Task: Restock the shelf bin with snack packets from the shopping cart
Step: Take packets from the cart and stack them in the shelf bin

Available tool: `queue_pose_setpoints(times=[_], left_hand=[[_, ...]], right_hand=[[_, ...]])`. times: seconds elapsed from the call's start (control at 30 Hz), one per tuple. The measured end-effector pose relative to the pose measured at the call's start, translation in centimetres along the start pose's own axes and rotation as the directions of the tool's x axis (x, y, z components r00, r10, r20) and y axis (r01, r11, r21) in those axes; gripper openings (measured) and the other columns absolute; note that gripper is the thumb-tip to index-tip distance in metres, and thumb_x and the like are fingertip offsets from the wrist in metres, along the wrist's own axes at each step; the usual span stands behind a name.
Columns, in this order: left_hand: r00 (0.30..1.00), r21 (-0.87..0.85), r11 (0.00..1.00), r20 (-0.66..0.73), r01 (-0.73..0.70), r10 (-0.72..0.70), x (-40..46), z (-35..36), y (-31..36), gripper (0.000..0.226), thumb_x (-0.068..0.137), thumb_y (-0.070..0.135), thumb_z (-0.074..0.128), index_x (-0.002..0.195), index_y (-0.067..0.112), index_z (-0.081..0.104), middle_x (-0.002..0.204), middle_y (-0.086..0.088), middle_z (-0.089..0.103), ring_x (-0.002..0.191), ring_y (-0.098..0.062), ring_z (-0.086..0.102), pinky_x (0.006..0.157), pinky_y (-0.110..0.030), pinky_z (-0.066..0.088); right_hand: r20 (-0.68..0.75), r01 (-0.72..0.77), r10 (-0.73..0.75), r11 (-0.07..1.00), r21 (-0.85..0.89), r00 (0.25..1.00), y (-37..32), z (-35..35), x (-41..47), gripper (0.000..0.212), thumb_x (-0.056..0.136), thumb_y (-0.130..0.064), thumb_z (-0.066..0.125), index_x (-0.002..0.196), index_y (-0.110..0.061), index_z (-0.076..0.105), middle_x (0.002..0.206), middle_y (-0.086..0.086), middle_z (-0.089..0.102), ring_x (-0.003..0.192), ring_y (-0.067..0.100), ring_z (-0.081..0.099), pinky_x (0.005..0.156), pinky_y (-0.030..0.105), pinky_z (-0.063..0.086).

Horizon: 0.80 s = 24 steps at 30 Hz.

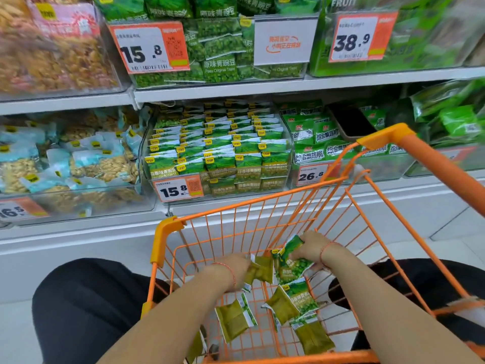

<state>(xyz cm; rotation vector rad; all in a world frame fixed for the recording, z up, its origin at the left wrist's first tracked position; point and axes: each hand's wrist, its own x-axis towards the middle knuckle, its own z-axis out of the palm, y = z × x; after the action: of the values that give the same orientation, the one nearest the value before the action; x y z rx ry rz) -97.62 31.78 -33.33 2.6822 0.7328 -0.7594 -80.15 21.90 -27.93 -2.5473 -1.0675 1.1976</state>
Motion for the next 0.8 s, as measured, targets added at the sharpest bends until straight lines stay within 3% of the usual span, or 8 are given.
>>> queue_pose_setpoints(times=[0.13,0.27,0.4,0.47,0.53,0.63,0.73,0.8], left_hand=[[0.997,0.277,0.959,0.068,-0.053,0.035,1.6,1.7,0.9,0.086,0.083,0.01,0.067,0.151,0.01,0.012,0.154,-0.017,0.017,0.133,-0.038,0.032,0.101,-0.049,0.041],[0.999,0.278,0.96,0.034,-0.041,0.033,2.4,2.8,0.0,0.085,0.081,0.003,0.066,0.148,0.008,0.014,0.142,-0.019,0.038,0.117,-0.038,0.048,0.091,-0.047,0.047],[0.997,-0.262,0.963,-0.023,0.065,-0.073,1.8,0.0,0.0,0.043,0.091,0.016,0.057,0.131,0.011,0.041,0.117,-0.015,0.059,0.104,-0.032,0.058,0.075,-0.032,0.044],[0.999,-0.56,0.828,0.027,0.039,-0.028,1.2,-2.4,0.5,0.028,0.091,0.023,0.062,0.114,0.009,0.054,0.107,-0.014,0.061,0.096,-0.024,0.061,0.073,-0.028,0.049],[0.99,-0.812,0.581,0.117,0.051,0.076,-0.1,-4.9,0.7,0.018,0.09,0.018,0.064,0.106,0.01,0.059,0.102,-0.007,0.064,0.089,-0.013,0.063,0.069,-0.022,0.055],[0.985,-0.917,0.397,0.082,0.015,0.15,-2.8,-7.7,0.9,0.023,0.088,0.017,0.066,0.11,0.015,0.061,0.107,0.006,0.064,0.093,-0.006,0.064,0.073,-0.023,0.057],[0.997,-0.911,0.407,-0.071,-0.066,0.004,-4.5,-8.3,0.9,0.053,0.086,0.014,0.068,0.134,0.01,0.045,0.124,0.009,0.04,0.101,-0.01,0.055,0.062,-0.018,0.055],[0.99,-0.914,0.389,-0.136,-0.116,-0.023,-4.9,-8.1,0.7,0.046,0.088,0.01,0.065,0.13,0.006,0.047,0.124,0.003,0.045,0.093,-0.009,0.056,0.062,-0.018,0.056]], right_hand=[[-0.031,-0.021,0.022,0.999,0.046,0.999,0.6,-0.2,0.8,0.06,0.088,-0.03,0.065,0.136,-0.002,0.042,0.129,0.014,0.052,0.102,0.025,0.056,0.076,0.031,0.052],[-0.039,0.012,-0.007,0.993,0.12,0.999,-0.4,-0.7,0.6,0.062,0.089,-0.029,0.063,0.14,-0.004,0.037,0.133,0.013,0.048,0.106,0.026,0.057,0.086,0.036,0.053],[-0.049,0.044,-0.043,0.999,0.029,0.998,-1.4,-1.5,-0.4,0.057,0.091,-0.026,0.06,0.14,-0.003,0.04,0.128,0.015,0.054,0.095,0.028,0.062,0.078,0.034,0.053],[-0.076,0.054,-0.06,0.995,-0.079,0.995,-1.7,-2.0,-1.0,0.047,0.091,-0.026,0.059,0.132,-0.004,0.05,0.118,0.015,0.06,0.102,0.028,0.062,0.076,0.032,0.05],[-0.11,0.05,-0.067,0.987,-0.152,0.992,-1.7,-2.4,-1.4,0.039,0.089,-0.027,0.059,0.123,-0.009,0.056,0.106,0.01,0.062,0.097,0.027,0.062,0.07,0.03,0.048],[-0.093,0.117,-0.126,0.989,-0.096,0.988,-2.0,-3.2,-1.8,0.03,0.088,-0.025,0.058,0.115,-0.012,0.055,0.094,0.007,0.058,0.084,0.024,0.06,0.059,0.027,0.046],[-0.03,0.209,-0.207,0.952,0.223,0.978,-2.7,-3.6,-2.7,0.056,0.092,-0.024,0.06,0.142,-0.011,0.038,0.137,0.008,0.044,0.091,0.019,0.06,0.065,0.027,0.056],[-0.034,0.229,-0.232,0.905,0.359,0.972,-3.0,-3.7,-3.3,0.059,0.094,-0.022,0.057,0.145,-0.006,0.032,0.152,0.005,0.029,0.093,0.015,0.056,0.075,0.03,0.058]])
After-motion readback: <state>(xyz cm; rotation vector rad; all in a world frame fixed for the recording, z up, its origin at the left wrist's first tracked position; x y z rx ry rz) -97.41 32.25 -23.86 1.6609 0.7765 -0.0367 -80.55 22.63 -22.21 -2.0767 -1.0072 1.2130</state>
